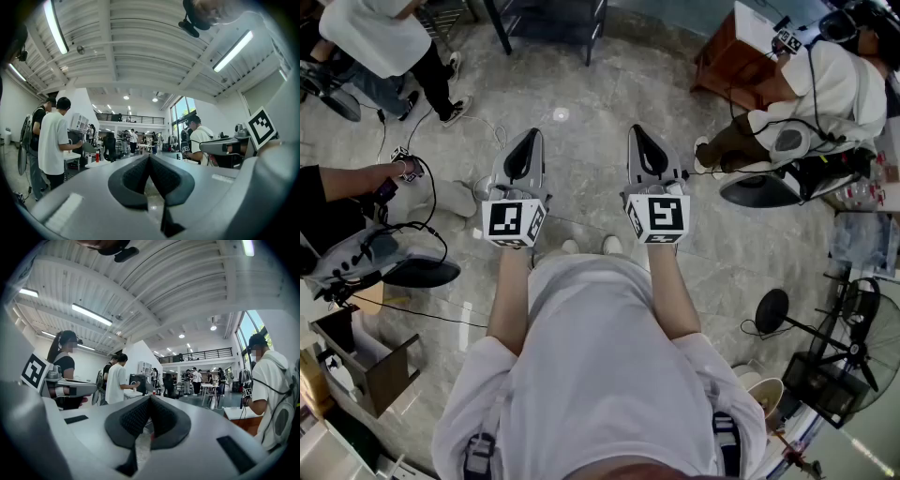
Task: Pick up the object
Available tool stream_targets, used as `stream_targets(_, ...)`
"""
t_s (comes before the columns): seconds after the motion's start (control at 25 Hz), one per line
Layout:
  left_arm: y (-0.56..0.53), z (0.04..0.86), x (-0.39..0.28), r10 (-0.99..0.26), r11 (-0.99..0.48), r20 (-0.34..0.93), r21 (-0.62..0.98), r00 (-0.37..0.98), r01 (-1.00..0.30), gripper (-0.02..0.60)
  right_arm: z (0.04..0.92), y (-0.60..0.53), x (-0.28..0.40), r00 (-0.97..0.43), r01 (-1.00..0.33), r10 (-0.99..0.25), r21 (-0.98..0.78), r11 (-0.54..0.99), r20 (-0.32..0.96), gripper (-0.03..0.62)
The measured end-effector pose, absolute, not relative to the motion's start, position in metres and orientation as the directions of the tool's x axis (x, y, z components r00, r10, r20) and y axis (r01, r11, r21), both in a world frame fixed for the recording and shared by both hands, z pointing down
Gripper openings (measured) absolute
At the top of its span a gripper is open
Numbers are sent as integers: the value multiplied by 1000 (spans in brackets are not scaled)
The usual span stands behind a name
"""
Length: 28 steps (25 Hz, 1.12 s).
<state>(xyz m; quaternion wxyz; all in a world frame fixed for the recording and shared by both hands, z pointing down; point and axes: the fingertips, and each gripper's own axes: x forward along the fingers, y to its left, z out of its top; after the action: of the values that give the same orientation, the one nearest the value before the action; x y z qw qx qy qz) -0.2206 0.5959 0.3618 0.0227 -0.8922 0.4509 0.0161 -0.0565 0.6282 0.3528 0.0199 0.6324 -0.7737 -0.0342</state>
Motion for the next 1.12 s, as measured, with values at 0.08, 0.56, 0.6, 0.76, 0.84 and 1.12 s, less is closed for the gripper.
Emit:
stream_targets(0.08, 594, 360, -220, -803, -593, -47, -27, 594, -804, -2, 350, 626, -56, -200, -977, -980, 79, 198, -13, -3)
stream_targets(0.56, 575, 361, -225, -793, -607, -46, -14, 607, -794, 0, 352, 608, -61, -190, -979, -982, 79, 190, 1, -2)
stream_targets(0.6, 574, 362, -225, -792, -609, -47, -11, 609, -793, 0, 353, 607, -61, -191, -979, -982, 77, 190, 2, -2)
stream_targets(0.76, 573, 359, -225, -782, -622, -58, -4, 621, -783, 32, 350, 605, -63, -197, -978, -980, 64, 197, -4, -2)
stream_targets(0.84, 574, 357, -225, -772, -634, -61, -5, 633, -774, 97, 349, 605, -66, -201, -978, -980, 57, 199, -15, 0)
stream_targets(1.12, 569, 360, -230, -746, -664, -43, -18, 664, -747, 371, 353, 598, -81, -202, -977, -979, 78, 200, -13, 197)
